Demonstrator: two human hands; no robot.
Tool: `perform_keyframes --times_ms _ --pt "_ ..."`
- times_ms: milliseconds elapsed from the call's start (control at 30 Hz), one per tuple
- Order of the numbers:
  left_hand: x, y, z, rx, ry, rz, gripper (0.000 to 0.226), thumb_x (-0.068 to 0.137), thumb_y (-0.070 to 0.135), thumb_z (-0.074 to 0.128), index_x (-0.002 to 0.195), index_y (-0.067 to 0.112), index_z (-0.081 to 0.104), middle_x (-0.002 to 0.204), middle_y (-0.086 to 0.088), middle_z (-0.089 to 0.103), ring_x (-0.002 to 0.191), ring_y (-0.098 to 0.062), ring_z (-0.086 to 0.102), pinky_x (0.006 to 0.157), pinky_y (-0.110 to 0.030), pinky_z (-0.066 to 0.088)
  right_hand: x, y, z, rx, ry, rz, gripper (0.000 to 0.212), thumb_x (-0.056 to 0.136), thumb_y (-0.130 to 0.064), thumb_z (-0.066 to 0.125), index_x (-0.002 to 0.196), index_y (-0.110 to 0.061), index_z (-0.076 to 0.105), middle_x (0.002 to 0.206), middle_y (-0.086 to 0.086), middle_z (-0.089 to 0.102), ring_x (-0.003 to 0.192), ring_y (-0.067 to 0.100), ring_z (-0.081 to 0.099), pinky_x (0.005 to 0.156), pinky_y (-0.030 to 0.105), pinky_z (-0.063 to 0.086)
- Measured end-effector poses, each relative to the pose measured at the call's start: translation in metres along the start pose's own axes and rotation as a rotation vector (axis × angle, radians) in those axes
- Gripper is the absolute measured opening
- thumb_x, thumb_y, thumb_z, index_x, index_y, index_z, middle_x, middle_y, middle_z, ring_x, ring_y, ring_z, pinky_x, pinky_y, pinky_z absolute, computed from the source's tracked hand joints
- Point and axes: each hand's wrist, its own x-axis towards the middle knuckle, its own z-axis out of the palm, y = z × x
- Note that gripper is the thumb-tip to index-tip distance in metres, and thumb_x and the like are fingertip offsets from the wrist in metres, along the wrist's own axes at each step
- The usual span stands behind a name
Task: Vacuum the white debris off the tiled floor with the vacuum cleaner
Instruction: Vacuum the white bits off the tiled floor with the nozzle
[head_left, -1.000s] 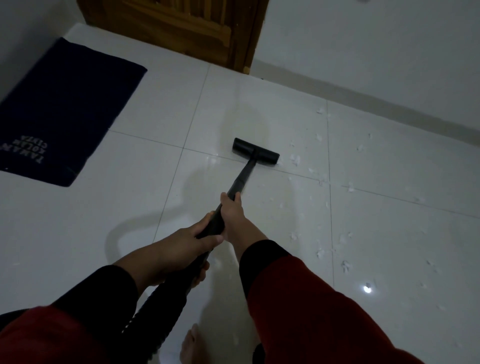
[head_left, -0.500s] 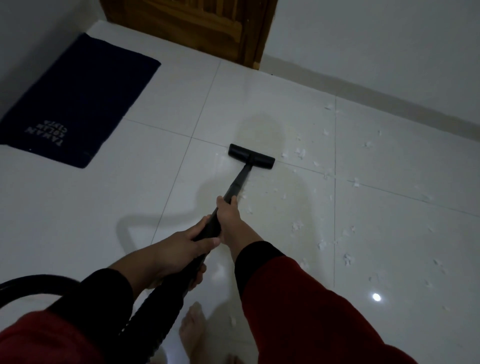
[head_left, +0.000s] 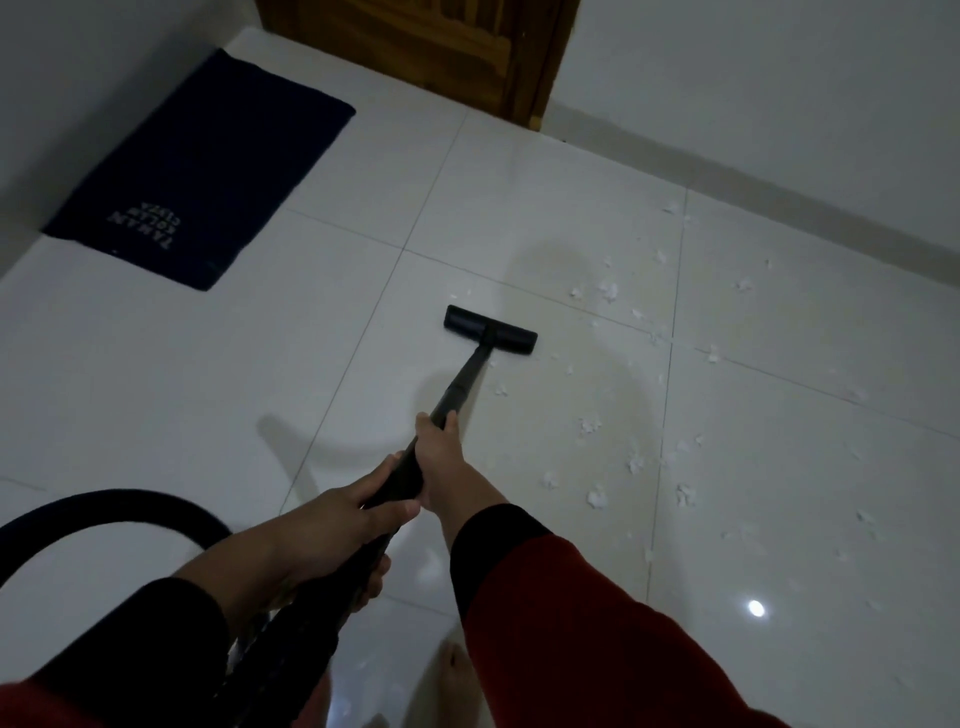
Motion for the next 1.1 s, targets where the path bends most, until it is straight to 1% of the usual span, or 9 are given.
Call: perform_keyframes --times_ms 100,267,433,567,667,800,867,967,1100 --pt "-0.005 -0.008 0.003 0.022 0.010 0.003 0.066 0.094 0.029 0.054 0.144 0.049 0.016 0.061 -0.011 0.056 0.047 -0.017 0.056 0.047 -0.027 0.048 -0.002 0.009 -0.001 0.001 0.004 -0.007 0.062 0.100 -0.030 0.042 0.151 -0.042 0.008 0.090 -0.002 0.046 0.059 0.017 0.051 0.070 0.035 0.051" --pt "-0.019 -0.023 0.002 0.034 0.017 0.002 0.065 0.094 0.029 0.054 0.144 0.049 0.017 0.060 -0.012 0.055 0.046 -0.017 0.056 0.045 -0.027 0.048 -0.016 0.026 0.004 0.018 0.004 0.012 0.061 0.100 -0.031 0.043 0.150 -0.044 0.009 0.084 -0.003 0.043 0.068 0.018 0.056 0.085 0.040 0.052" --pt "-0.037 -0.043 -0.006 0.027 -0.006 -0.009 0.064 0.094 0.028 0.054 0.142 0.052 0.018 0.064 -0.013 0.054 0.047 -0.017 0.056 0.044 -0.025 0.048 -0.030 0.048 0.009 0.029 0.017 -0.004 0.062 0.100 -0.030 0.042 0.150 -0.043 0.008 0.083 -0.002 0.045 0.066 0.018 0.054 0.085 0.039 0.052" --pt "-0.046 -0.069 -0.005 0.035 -0.022 0.000 0.064 0.094 0.028 0.054 0.142 0.051 0.020 0.064 -0.014 0.054 0.047 -0.018 0.056 0.044 -0.025 0.048 -0.042 0.072 0.010 0.035 0.024 -0.004 0.061 0.101 -0.030 0.042 0.150 -0.042 0.008 0.129 0.009 0.052 0.078 0.021 0.056 0.090 0.041 0.051" --pt "-0.054 -0.089 -0.003 0.047 -0.041 -0.001 0.065 0.094 0.027 0.054 0.143 0.050 0.018 0.062 -0.014 0.054 0.046 -0.018 0.056 0.044 -0.026 0.048 -0.054 0.094 0.006 0.066 0.030 0.006 0.061 0.101 -0.029 0.041 0.151 -0.041 0.007 0.140 0.009 0.045 0.096 0.025 0.060 0.092 0.041 0.051" --pt "-0.066 -0.118 -0.002 0.060 -0.057 -0.007 0.066 0.094 0.027 0.054 0.144 0.050 0.017 0.058 -0.013 0.054 0.045 -0.018 0.055 0.043 -0.026 0.048 -0.068 0.123 0.004 0.071 0.039 -0.001 0.061 0.101 -0.030 0.041 0.151 -0.042 0.007 0.137 0.010 0.046 0.088 0.023 0.061 0.088 0.039 0.052" --pt "-0.074 -0.130 -0.001 0.066 -0.059 -0.006 0.067 0.093 0.027 0.055 0.143 0.050 0.017 0.059 -0.012 0.054 0.045 -0.018 0.055 0.043 -0.026 0.048 -0.074 0.136 0.004 0.073 0.044 -0.010 0.061 0.101 -0.031 0.041 0.151 -0.041 0.007 0.137 0.010 0.044 0.097 0.026 0.062 0.085 0.038 0.052" --pt "-0.089 -0.147 0.001 0.071 -0.061 -0.004 0.066 0.094 0.027 0.055 0.143 0.051 0.017 0.057 -0.012 0.053 0.042 -0.017 0.055 0.041 -0.025 0.047 -0.084 0.159 0.002 0.061 0.044 -0.022 0.062 0.101 -0.031 0.041 0.150 -0.042 0.006 0.126 0.010 0.046 0.087 0.025 0.060 0.081 0.037 0.054" --pt "-0.107 -0.172 0.008 0.069 -0.059 -0.011 0.066 0.094 0.027 0.054 0.141 0.055 0.016 0.058 -0.014 0.055 0.047 -0.020 0.055 0.043 -0.026 0.048 -0.093 0.186 -0.001 0.016 0.035 0.002 0.062 0.100 -0.034 0.042 0.150 -0.045 0.006 0.110 0.005 0.042 0.092 0.026 0.058 0.085 0.040 0.053"
